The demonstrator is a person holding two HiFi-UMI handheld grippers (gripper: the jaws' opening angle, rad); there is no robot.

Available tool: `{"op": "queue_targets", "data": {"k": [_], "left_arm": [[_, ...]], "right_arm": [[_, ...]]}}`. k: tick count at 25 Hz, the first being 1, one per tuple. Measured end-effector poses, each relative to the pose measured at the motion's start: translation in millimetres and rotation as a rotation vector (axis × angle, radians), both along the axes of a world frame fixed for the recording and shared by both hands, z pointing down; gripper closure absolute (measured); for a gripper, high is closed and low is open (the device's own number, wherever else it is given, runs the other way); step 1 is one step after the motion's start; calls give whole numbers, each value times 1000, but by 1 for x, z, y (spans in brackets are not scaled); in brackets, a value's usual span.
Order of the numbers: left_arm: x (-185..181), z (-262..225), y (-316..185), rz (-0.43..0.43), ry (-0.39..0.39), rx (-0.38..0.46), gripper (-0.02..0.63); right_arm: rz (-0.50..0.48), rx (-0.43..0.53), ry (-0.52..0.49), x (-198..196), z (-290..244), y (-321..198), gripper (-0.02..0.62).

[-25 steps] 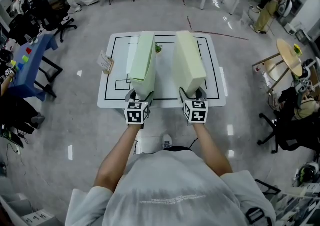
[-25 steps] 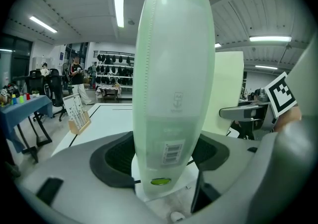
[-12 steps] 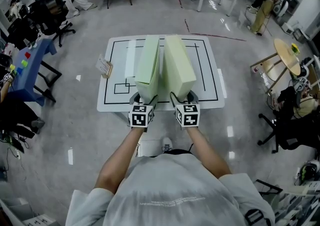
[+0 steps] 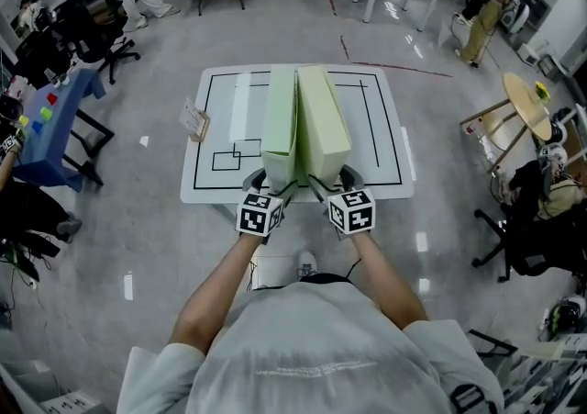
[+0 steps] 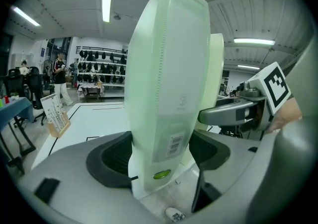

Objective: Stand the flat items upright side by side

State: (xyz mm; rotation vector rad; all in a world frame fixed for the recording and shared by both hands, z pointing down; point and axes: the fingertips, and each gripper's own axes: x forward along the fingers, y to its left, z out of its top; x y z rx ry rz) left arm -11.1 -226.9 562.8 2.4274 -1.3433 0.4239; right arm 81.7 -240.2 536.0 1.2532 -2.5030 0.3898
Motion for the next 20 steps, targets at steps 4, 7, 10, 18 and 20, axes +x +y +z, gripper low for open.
{"op": "queue_targets", "data": {"k": [4,7,10,18,20], "left_arm": [[6,1,9,75,-7,15,250],[14,2,13,121,-32,19,252],[14,2,14,119,-26,6,255],[2,-8,24,146,-19,21,255],[-6,-9,32,144,-3,16,255]], "right_arm": [[-49,-6,-12,-5,1,9,255],[-111,-14,0,-17,2,18,255],[-133,-27,10,-25,3,21,255],[-73,-17,62,-14,-6,25,255],[-35,-8,73,-8,-9,29,255]]}}
